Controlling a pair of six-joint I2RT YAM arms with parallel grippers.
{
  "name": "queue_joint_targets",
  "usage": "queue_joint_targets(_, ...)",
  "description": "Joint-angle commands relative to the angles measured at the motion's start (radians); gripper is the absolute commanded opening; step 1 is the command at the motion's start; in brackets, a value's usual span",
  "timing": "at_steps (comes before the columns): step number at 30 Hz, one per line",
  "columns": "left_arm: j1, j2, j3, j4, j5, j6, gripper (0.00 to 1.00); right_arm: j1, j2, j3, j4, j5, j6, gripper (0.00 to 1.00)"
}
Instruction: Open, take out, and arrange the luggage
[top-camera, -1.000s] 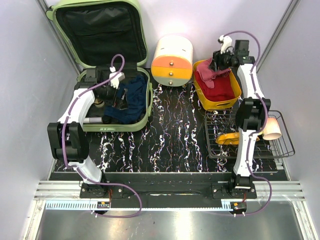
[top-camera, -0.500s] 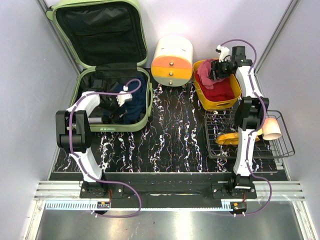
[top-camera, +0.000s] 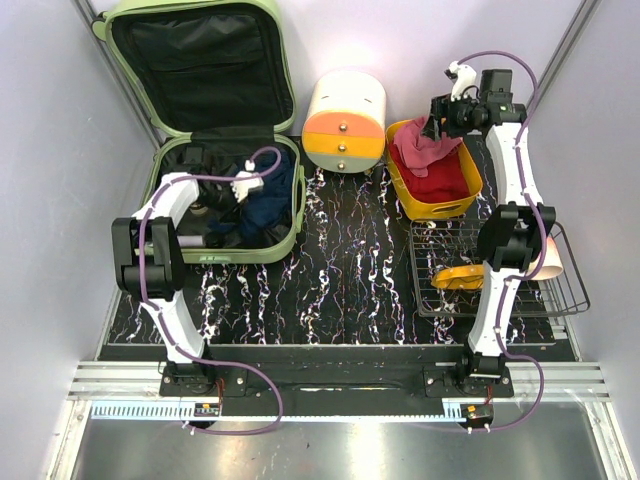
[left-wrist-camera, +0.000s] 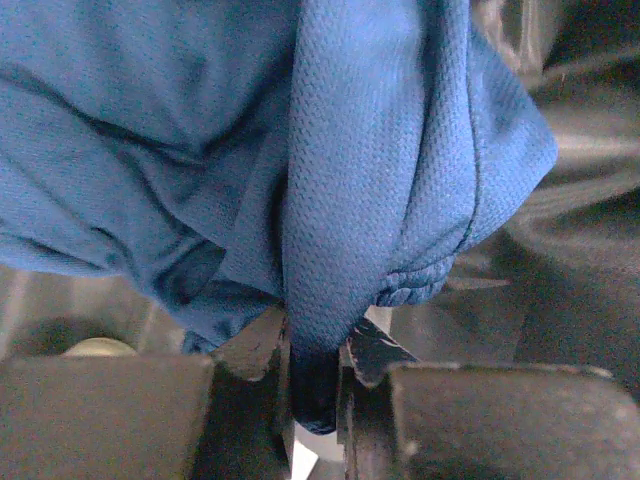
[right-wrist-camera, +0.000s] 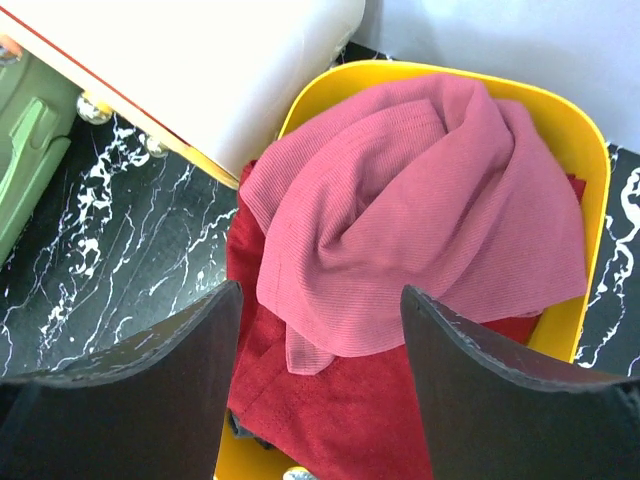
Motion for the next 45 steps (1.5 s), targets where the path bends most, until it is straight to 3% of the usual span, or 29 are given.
queue_joint_targets(1, 0.018, 0.002, 0.21, -0.1, 0.124, -0.15, 0.02, -0.004, -0.048, 0.063, 0.022, -0.036, 0.036, 0.73)
queue_joint_targets(12, 0.06, 0.074, 0.458, -0.185, 0.006, -0.305, 0.0, -0.004, -0.053, 0.076, 0.028, -0.063, 0.057, 0.74)
queue_joint_targets(23, 0.187, 0.078, 0.574, -0.082, -0.168, -0.658, 0.0, -0.004, -0.071, 0.039, 0.039, -0.071, 0.047, 0.74)
queue_joint_targets(29, 0.21, 0.123, 0.715, -0.053, -0.306, -0.863, 0.0, -0.004, -0.065, 0.036, 0.04, -0.072, 0.045, 0.75)
queue_joint_targets(33, 0.186, 0.12, 0.686, -0.025, -0.269, -0.925, 0.0, -0.004, -0.076, 0.013, 0.042, -0.071, 0.036, 0.75)
queue_joint_targets(38, 0.068, 0.129, 0.56, -0.008, -0.235, -0.96, 0.0, -0.004, -0.094, -0.027, 0.057, -0.069, 0.039, 0.76)
queue_joint_targets(41, -0.006, 0.15, 0.493, 0.024, -0.141, -0.969, 0.01, -0.004, -0.096, -0.036, 0.06, -0.071, 0.039, 0.76)
queue_joint_targets(42, -0.035, 0.157, 0.48, 0.022, -0.049, -0.956, 0.27, -0.004, -0.096, -0.038, 0.057, -0.069, 0.041, 0.76)
queue_joint_targets(44, -0.051, 0.181, 0.492, 0.007, 0.005, -0.913, 0.57, -0.004, -0.1, -0.04, 0.056, -0.066, 0.034, 0.77)
queue_joint_targets(45, -0.045, 0.189, 0.53, -0.029, 0.041, -0.903, 0.78, -0.002, -0.102, -0.041, 0.052, -0.063, 0.034, 0.77)
